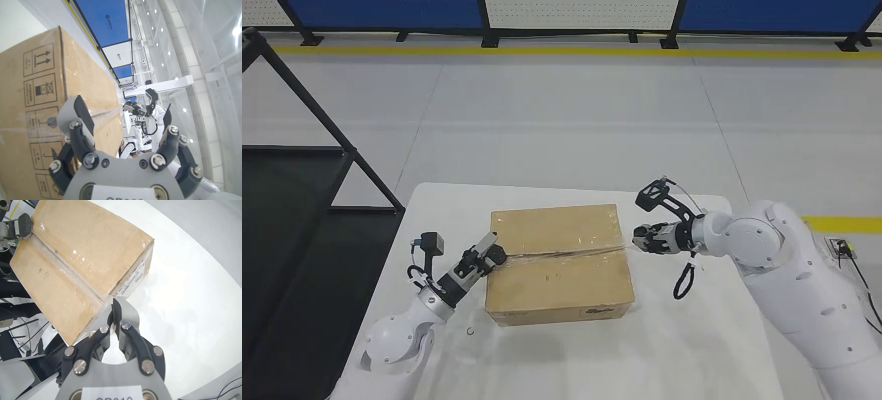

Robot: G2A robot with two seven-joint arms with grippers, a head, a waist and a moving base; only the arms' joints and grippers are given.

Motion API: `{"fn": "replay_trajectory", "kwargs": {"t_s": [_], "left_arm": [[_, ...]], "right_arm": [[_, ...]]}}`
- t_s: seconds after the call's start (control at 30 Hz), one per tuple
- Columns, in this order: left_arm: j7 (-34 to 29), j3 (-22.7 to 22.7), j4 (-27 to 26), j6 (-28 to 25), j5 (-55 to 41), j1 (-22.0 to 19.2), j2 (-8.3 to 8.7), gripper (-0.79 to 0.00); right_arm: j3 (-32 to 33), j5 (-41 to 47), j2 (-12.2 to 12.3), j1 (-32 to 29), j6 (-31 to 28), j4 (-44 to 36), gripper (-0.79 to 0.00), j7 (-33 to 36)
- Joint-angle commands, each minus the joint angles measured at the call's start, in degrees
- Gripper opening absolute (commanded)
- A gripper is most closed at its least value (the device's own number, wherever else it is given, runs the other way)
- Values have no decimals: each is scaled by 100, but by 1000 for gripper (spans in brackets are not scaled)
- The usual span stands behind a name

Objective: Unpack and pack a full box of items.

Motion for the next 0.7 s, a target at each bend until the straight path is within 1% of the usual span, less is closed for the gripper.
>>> {"fn": "replay_trajectory", "kwargs": {"t_s": [0.0, 0.33, 0.37, 0.43, 0.47, 0.5, 0.53, 0.6, 0.67], "left_arm": [[-3, 1, -10, 12, 16, 4, 2, 0], [-18, 18, -42, 32, 31, 3, 3, 0], [-17, 19, -42, 32, 31, 5, 3, 0], [-2, 18, -44, 26, 24, 12, 2, 0], [0, 18, -45, 23, 25, 16, 2, 0], [1, 18, -47, 21, 26, 19, 2, 0], [10, 16, -48, 19, 20, 21, 2, 0], [16, 18, -53, 14, 18, 26, 1, 0], [9, 20, -53, 4, 18, 28, 2, 0]], "right_arm": [[-28, -2, -4, 14, 7, 41, -785, 15], [-174, 42, -40, 114, 84, 259, -785, 73], [-188, 49, -46, 128, 92, 284, -693, 71], [-218, 71, -55, 157, 101, 328, -554, 99], [-228, 83, -59, 170, 115, 352, -453, 103], [-240, 94, -63, 182, 118, 365, -200, 113], [-249, 103, -66, 194, 117, 378, -129, 118], [-259, 118, -70, 208, 118, 400, -49, 110], [-256, 131, -69, 213, 108, 408, -83, 100]]}}
